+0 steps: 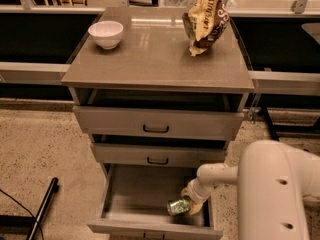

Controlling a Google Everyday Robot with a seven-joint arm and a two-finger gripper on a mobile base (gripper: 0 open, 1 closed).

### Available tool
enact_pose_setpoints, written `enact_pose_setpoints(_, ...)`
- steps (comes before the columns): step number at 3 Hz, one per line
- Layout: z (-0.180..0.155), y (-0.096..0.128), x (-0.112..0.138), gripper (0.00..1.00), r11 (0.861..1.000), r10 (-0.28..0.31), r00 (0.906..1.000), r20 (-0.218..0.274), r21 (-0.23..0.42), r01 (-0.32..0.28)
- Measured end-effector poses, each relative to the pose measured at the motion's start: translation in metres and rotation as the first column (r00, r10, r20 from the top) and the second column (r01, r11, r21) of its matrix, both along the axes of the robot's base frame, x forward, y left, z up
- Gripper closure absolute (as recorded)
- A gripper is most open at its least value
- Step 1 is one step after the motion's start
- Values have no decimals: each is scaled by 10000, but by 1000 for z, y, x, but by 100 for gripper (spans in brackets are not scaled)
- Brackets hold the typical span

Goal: Pick green can from bottom drawer and place on counter

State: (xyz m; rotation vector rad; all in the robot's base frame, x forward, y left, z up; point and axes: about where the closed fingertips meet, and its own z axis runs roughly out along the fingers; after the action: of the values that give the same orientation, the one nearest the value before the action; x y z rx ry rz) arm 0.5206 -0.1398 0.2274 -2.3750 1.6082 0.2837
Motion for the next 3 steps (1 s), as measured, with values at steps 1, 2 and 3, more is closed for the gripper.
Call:
enact_pose_setpoints(1, 64, 19, 1, 100, 10000, 89, 9968, 792, -50, -85)
enact_pose_setpoints(2, 132, 32, 3, 100, 9982, 100, 9837, 1797, 567, -205)
enact_pose_setpoints(3, 142, 25, 3, 100, 9977, 18, 9793, 2025, 666, -156)
